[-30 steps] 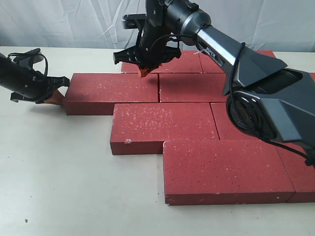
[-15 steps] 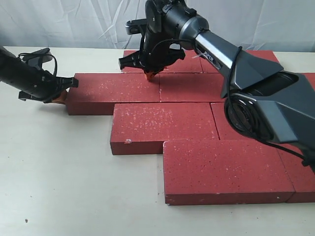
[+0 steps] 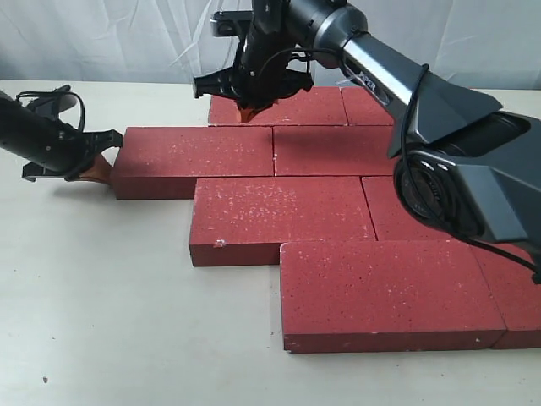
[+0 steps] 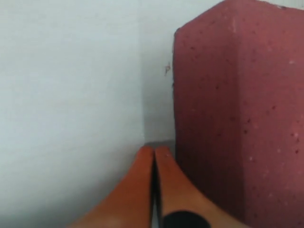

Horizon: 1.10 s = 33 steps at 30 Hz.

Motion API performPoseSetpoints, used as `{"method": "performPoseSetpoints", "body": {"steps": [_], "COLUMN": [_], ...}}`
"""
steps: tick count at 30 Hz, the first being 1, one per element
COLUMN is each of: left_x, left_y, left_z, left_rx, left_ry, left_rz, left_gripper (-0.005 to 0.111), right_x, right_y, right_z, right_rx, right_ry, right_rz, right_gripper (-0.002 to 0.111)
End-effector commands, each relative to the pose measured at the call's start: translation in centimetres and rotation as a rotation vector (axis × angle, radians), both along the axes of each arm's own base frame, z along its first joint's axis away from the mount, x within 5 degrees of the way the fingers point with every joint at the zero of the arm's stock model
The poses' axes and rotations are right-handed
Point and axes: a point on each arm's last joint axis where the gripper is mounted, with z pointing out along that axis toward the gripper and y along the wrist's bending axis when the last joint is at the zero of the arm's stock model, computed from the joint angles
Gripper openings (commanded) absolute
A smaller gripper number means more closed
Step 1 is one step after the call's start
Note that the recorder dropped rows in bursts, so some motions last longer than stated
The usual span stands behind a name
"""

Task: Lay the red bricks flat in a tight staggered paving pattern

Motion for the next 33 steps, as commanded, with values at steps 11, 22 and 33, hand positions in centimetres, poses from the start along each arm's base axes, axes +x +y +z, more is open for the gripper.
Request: {"method": "performPoseSetpoints", "body": {"steps": [11,22,33], "left_x": [-2.5,-5.9,-8.6], "left_y": [1.5,-2.0,-7.3], "left_z": [7.1,13.1,16.2], "left_rx": [0.115,0.26,0.34], "left_ry": [-0.023,-0.162,-0.215], "left_rz": [-0.005,-0.07,-0.226], "left_gripper": [0.0,0.0,0.0], "right_x": [-1.6,-3.1,-7.6], "right_y": [1.3,1.1,-3.6], "right_z": [4.2,8.9,9.6], "right_rx": [0.237,0.328,0.017], "right_ry": [0.044,0.005,0.032], "right_rz": [0.113,0.159,0.249], "right_gripper": [-0.001,-0.001,-0.001]}}
